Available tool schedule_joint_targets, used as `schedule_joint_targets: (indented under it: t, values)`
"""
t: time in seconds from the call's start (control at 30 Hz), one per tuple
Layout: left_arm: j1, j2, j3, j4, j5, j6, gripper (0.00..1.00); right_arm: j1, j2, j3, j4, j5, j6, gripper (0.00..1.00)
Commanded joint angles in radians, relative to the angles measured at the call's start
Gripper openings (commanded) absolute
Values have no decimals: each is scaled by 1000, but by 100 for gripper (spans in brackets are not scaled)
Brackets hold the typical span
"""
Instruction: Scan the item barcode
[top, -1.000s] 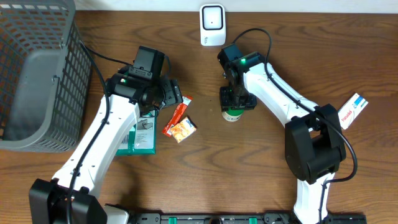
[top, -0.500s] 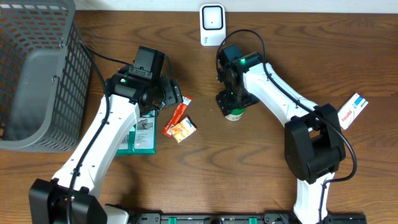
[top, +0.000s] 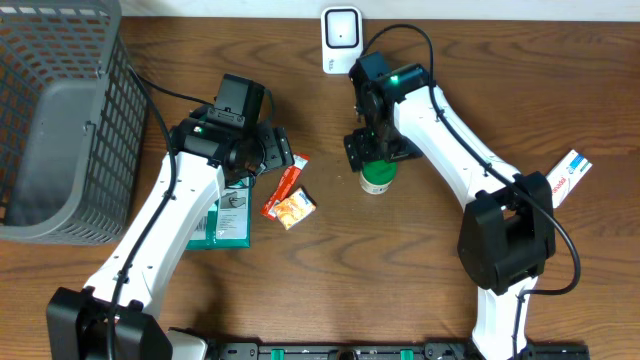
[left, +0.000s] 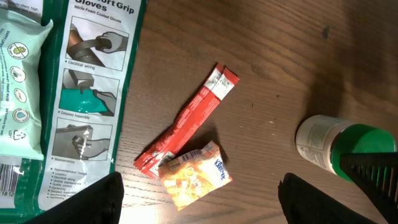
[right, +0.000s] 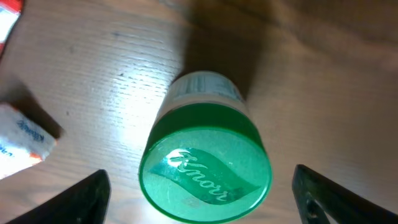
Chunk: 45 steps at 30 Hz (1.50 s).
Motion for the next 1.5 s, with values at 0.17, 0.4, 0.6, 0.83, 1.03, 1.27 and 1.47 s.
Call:
schedule_joint_targets:
  t: [0.17, 0.4, 0.6, 0.83, 1.03, 1.27, 1.47]
  values:
    - [3, 5, -6, -4, -13, 10, 82, -9, 0, -150, 122, -16, 196, 83]
    - [3, 5, -6, -4, -13, 10, 81, -9, 0, -158, 165, -10, 98, 74]
    - [3, 5, -6, -4, -13, 10, 81, -9, 0, -158, 163, 5, -42, 67]
    - [3, 5, -6, -4, -13, 10, 82, -10, -1, -155, 162, 29, -132, 77]
    - [3, 5, -6, -4, -13, 10, 81, -11, -1, -119, 125, 64, -135, 90]
    - [3, 5, -6, -3, -13, 10, 81, -11, 0, -107, 85, -61, 133, 99]
    - [3, 5, -6, -3, -13, 10, 82, 0, 0, -117, 103, -66, 251, 93]
